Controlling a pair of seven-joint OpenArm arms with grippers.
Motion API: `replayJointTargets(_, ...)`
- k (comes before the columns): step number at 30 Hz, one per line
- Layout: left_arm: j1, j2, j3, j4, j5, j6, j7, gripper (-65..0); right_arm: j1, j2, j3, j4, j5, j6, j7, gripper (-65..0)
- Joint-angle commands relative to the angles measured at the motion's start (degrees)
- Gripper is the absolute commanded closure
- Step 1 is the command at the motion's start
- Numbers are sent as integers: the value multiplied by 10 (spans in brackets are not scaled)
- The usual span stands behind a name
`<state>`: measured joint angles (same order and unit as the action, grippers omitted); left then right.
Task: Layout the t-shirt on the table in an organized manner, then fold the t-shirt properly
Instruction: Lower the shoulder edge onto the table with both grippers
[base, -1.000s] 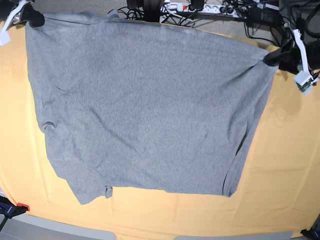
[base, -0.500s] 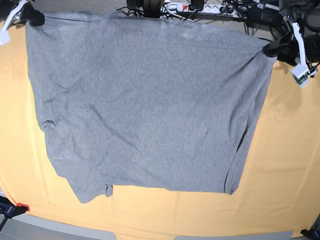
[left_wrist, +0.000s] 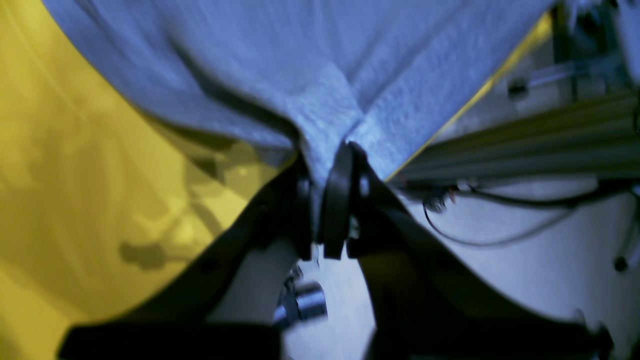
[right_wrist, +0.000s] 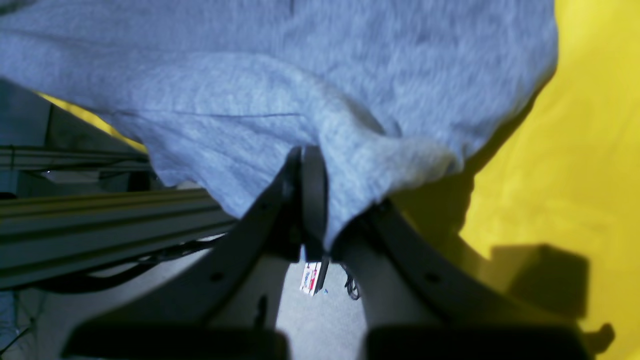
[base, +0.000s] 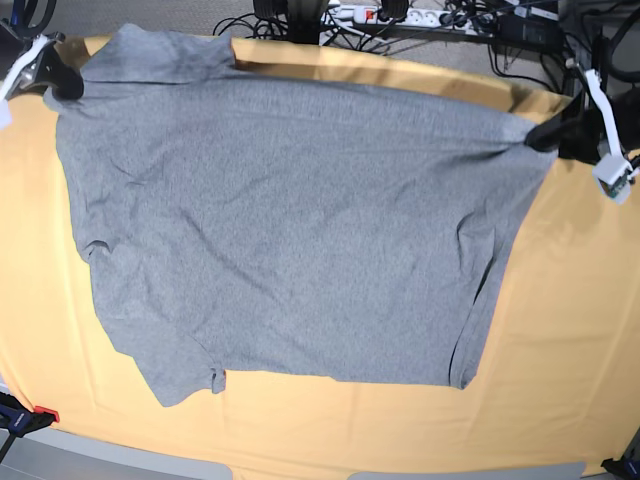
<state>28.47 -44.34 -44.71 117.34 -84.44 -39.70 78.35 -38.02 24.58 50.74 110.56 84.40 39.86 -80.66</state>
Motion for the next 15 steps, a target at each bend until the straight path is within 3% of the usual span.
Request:
replayJointTargets(1,-13,-3,-7,5,-6,-3,-8,0,1,10,6,7,6,1,7,0)
replayJointTargets(9,-85,73,1,5,-6,-3,-8,0,34,10,6,7,6,1,7,0)
replayJointTargets(15,-95,109,9,-13,6,-3,-8,0,82,8,6,7,6,1,7,0)
